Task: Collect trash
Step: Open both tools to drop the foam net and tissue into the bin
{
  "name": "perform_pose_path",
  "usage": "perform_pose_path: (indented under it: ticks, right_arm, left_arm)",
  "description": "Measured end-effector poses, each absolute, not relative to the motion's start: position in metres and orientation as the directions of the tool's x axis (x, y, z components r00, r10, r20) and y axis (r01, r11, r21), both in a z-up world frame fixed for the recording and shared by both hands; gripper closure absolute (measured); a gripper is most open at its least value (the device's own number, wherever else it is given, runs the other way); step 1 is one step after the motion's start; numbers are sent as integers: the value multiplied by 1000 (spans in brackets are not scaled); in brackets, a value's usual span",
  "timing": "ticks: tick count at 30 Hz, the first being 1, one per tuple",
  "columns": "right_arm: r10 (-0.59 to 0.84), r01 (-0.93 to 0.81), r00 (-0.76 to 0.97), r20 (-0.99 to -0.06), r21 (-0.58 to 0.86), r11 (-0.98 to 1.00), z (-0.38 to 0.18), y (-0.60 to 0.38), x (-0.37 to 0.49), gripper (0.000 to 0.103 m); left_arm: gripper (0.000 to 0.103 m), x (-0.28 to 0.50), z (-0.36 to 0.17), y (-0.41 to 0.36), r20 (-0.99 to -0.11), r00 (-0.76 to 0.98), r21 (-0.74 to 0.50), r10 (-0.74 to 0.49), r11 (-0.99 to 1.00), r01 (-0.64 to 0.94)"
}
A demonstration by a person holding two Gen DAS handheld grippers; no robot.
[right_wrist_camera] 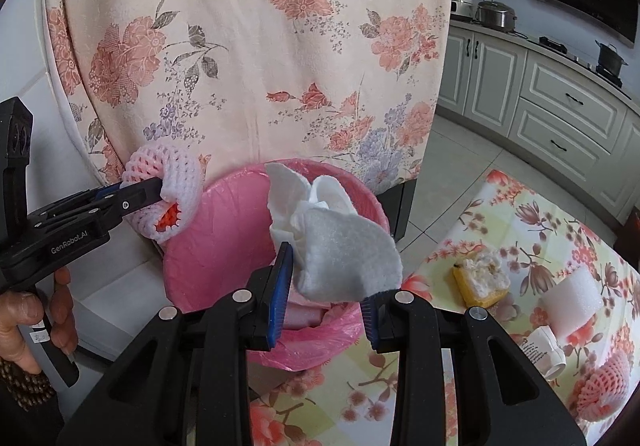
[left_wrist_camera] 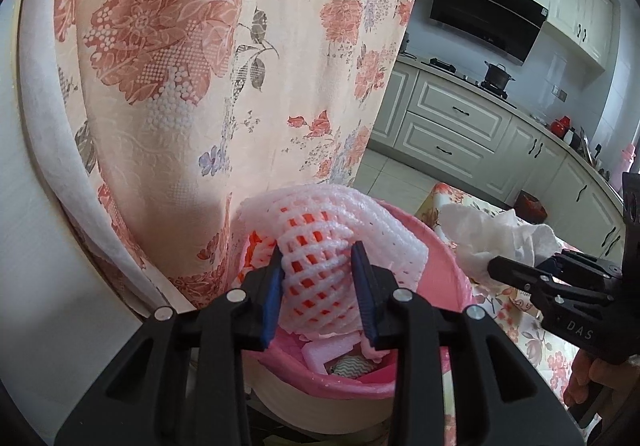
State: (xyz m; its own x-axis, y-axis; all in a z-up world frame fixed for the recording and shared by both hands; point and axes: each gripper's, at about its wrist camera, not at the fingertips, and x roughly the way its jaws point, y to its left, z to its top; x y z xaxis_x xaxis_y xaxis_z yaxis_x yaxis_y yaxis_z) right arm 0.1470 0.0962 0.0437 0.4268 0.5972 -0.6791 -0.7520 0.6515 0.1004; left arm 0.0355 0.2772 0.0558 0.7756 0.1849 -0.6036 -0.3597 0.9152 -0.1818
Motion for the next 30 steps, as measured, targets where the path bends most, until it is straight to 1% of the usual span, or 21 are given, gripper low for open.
perform_pose_path:
  ticks: [6, 8, 10, 12, 13, 18, 20, 26, 30]
  right_arm:
    - [594, -755, 419, -687, 101, 648, 38, 107, 150, 71]
    - [590, -753, 417, -691, 102, 651, 36, 108, 152, 68]
    - [590, -754, 414, -693, 102, 649, 35, 107, 152, 68]
    - [588, -753, 416, -693, 100, 650, 34, 108, 152, 64]
    - [586, -751, 420, -692, 97, 653, 34, 108, 152, 58]
    - [577, -742, 430, -695, 91, 664, 31, 104, 153, 55]
    - [571, -734, 440, -693, 90, 673, 30, 99, 154, 51]
    - [562, -721, 458, -689, 82, 688, 30, 87, 153, 42]
    - [558, -711, 471, -684, 80, 698, 32, 77, 154, 40]
  left_arm:
    - [66, 34, 55, 280, -601, 778, -190, 181, 914, -359]
    - [60, 35, 55, 281, -602, 778, -195, 180, 912, -362]
    - [60, 35, 54, 282, -604, 776, -195, 179, 911, -362]
    - [57, 35, 53, 282, -607, 774, -194, 179, 911, -364]
    - [55, 36, 53, 282, -608, 774, -195, 180, 910, -365]
    - [55, 33, 53, 283, -607, 774, -199, 180, 909, -367]
    - [55, 33, 53, 282, -607, 774, -198, 180, 909, -367]
    - [53, 34, 53, 278, -607, 775, -199, 174, 911, -361]
    - [52, 35, 53, 273, -606, 777, -195, 170, 915, -353]
